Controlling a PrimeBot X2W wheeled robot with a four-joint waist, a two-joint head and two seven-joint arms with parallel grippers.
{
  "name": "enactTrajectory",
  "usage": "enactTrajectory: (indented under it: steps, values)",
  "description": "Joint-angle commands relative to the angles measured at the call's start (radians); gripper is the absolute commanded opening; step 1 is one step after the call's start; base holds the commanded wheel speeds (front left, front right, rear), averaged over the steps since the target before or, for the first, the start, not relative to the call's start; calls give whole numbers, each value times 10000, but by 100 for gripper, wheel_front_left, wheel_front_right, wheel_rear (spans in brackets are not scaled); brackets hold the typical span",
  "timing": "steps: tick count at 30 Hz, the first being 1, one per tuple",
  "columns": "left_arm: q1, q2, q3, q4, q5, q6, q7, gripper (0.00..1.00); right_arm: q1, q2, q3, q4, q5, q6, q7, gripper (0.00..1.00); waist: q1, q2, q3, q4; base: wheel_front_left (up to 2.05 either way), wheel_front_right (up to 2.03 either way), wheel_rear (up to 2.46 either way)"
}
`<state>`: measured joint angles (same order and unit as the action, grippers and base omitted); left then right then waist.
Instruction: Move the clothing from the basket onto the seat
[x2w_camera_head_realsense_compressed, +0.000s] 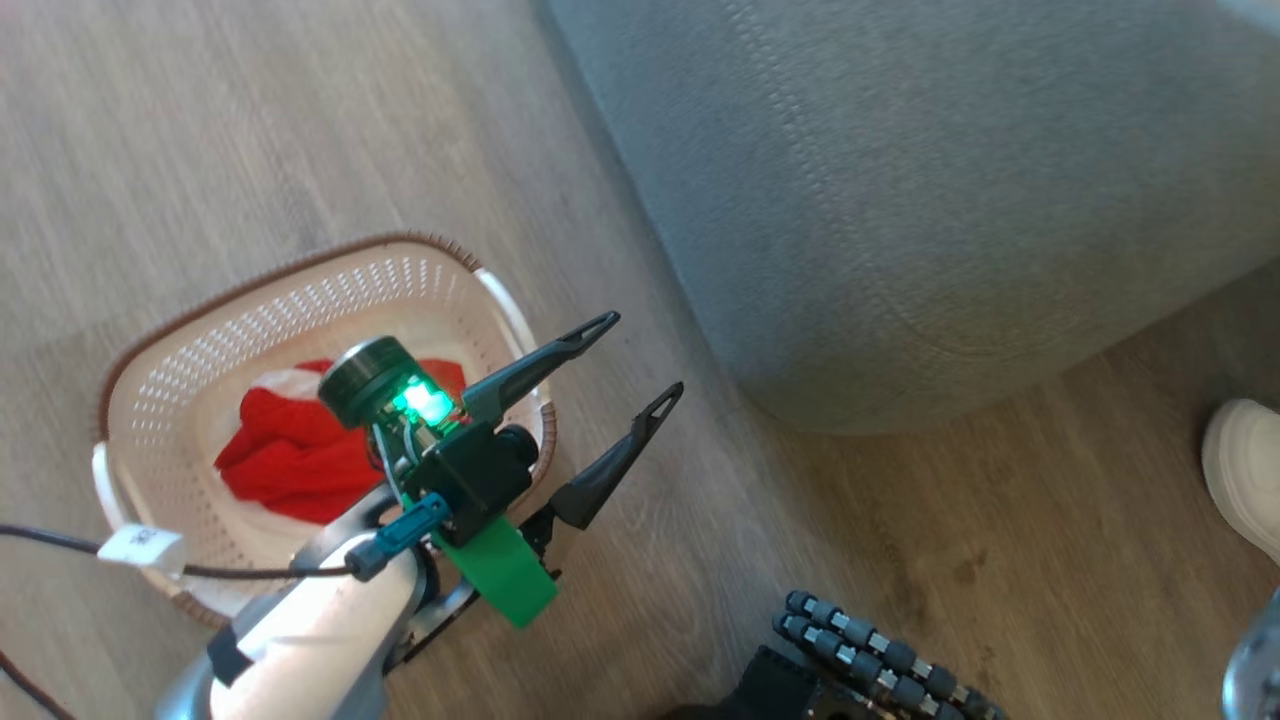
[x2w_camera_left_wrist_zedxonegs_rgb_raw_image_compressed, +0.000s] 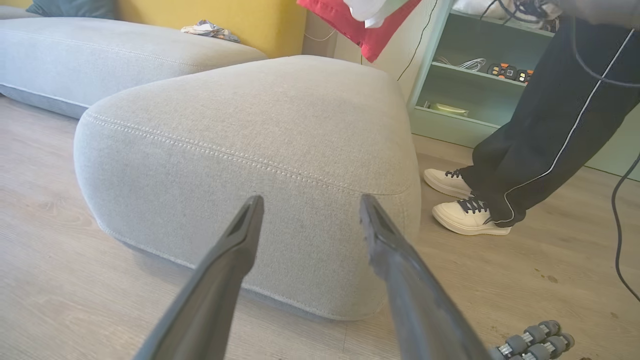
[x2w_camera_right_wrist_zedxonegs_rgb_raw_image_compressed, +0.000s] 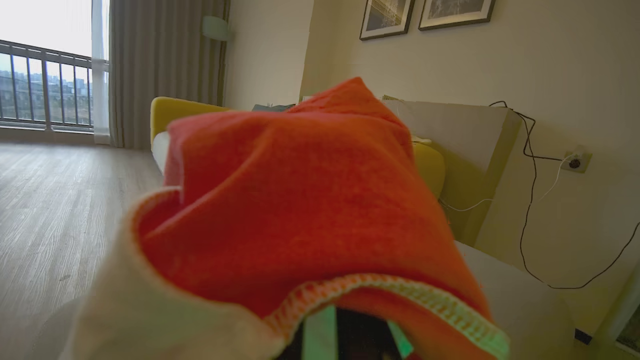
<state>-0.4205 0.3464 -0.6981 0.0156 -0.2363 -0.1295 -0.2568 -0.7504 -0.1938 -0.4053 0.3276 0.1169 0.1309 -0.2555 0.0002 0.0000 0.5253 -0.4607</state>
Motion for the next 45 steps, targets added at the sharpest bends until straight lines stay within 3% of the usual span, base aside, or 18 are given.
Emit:
enactTrajectory:
  steps: [1,7,16,30,43,44,45]
  values:
    - [-337,133,211,-412,-5,-12,-49,100,-673,-406,-79,171,259,-2,-63,0,-2,0,336,318,0,0,0]
    - [-537,179,46,-541,166,-12,-49,100,-2312,-974,-567,2277,1126,-2,-63,0,-2,0,766,851,0,0,0]
    - [-708,-47,105,-677,190,-12,-49,100,-3533,-2149,-703,4718,304,-2,-59,0,-2,0,1252,1686,0,0,0]
    - [-1235,-180,99,-772,184,-12,-49,100,-4385,-2023,-1290,6605,-769,-2,-61,0,-2,0,1821,2345,0,0,0]
    - [-1239,-216,130,-704,228,-12,-49,100,-4288,-2096,-2006,8101,-1323,-2,-62,0,-2,0,1719,2326,0,0,0]
    - [-1236,-223,122,-694,226,-12,-49,100,-4289,-2095,-2038,8173,-1363,-2,-62,26,-2,0,1685,2311,0,0,0]
    - [-1231,-231,115,-682,224,-12,-49,100,-4292,-2083,-2099,8186,-1370,-2,-62,60,-2,0,1646,2296,0,0,0]
